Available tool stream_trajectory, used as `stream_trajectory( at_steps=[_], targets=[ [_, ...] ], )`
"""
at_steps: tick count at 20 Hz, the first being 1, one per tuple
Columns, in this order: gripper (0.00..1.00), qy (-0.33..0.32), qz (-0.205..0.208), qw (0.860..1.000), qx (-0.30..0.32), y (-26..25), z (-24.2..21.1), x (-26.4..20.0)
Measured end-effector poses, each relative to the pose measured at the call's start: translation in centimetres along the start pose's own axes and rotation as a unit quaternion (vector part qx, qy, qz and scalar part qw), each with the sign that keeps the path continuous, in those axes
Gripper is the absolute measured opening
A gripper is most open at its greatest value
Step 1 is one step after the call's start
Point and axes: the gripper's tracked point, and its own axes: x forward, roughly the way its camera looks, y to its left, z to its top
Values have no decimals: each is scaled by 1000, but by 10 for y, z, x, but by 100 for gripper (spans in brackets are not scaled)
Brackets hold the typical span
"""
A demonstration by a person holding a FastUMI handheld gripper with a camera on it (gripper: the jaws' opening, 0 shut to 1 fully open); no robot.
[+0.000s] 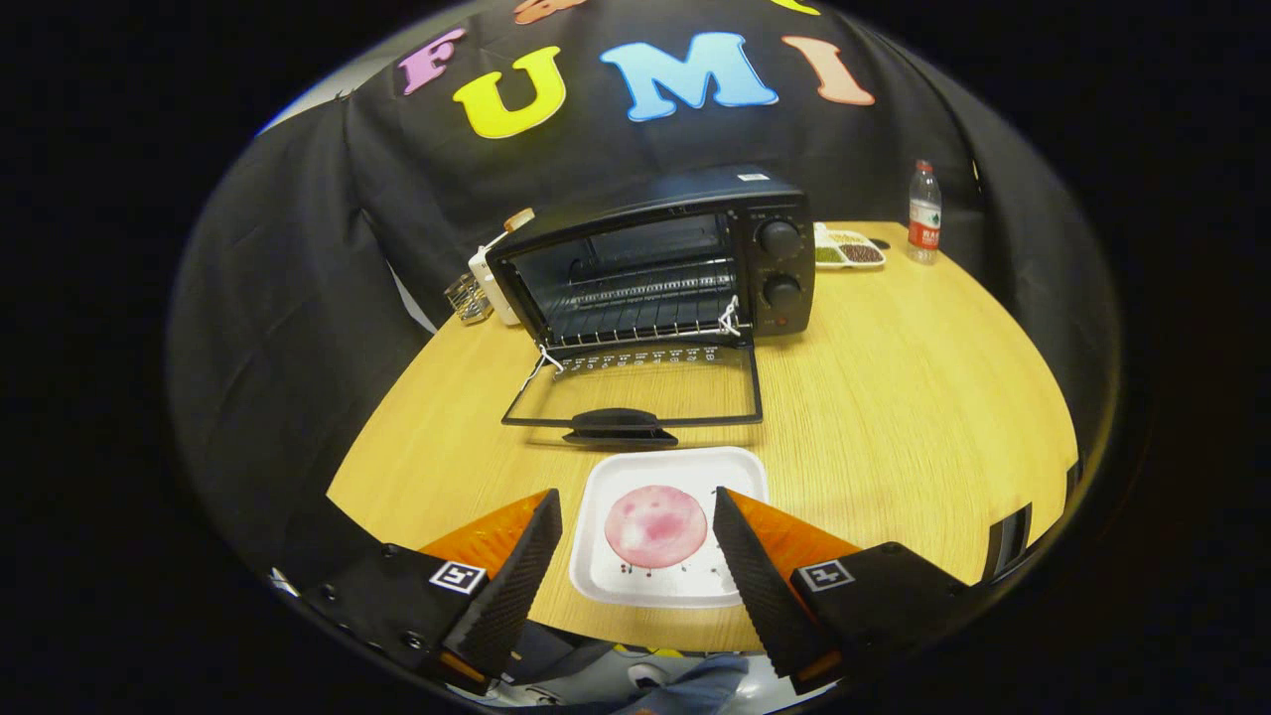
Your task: Open the toaster oven, put the food inside, and close the toaster oven door.
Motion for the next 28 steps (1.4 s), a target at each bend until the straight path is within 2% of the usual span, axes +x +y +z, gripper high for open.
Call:
stream_trajectory(
  at_steps=[5,9,12,14,15,19,22,24,27,28],
  targets=[
    [98,99,28,994,23,-36,-11,6],
    [96,165,54,983,58,-53,-20,21],
    [96,210,53,975,52,-66,-31,34],
    [88,243,59,967,46,-68,-41,41],
    [88,257,58,964,41,-69,-46,43],
    [77,283,66,956,46,-66,-49,51],
    [44,299,42,952,42,-79,-50,54],
    [22,302,45,951,50,-79,-52,56],
    [22,305,43,950,57,-82,-55,61],
    [15,307,41,948,67,-81,-56,63]
  ],
)
